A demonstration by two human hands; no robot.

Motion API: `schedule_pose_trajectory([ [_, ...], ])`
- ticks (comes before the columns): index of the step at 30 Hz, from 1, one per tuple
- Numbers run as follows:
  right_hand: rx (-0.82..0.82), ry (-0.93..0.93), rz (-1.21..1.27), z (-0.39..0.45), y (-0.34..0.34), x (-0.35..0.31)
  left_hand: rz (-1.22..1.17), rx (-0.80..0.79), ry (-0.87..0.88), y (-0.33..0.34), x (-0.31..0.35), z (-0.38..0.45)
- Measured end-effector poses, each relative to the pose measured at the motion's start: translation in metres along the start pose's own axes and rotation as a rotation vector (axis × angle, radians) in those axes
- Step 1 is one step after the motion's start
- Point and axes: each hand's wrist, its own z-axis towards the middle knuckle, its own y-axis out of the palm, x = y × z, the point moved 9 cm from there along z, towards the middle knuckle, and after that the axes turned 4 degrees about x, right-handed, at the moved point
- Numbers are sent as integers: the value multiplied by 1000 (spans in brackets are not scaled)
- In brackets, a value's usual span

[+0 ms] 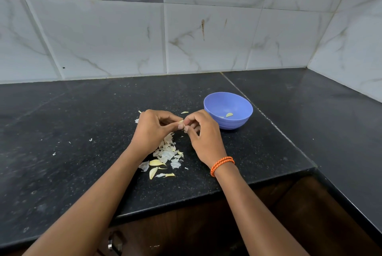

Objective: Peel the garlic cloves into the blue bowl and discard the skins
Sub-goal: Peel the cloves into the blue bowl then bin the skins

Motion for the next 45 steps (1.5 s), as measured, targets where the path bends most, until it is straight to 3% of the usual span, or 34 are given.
schedule_pose_trajectory([
  [11, 31, -64, 13, -1, -3, -5, -326, -15, -118, 7, -7, 0],
  [19, 78, 60, 209, -4, -10, 0, -322, 0, -137, 5, -8, 1],
  [24, 71, 22, 186, -2, -9, -6, -361, -12, -131, 5, -3, 0],
  [34, 95, 107, 373, -1, -16, 2, -431, -63, -161, 9, -1, -3],
  [45, 86, 126, 460, -2, -16, 7, -428, -14, -173, 4, -5, -1],
])
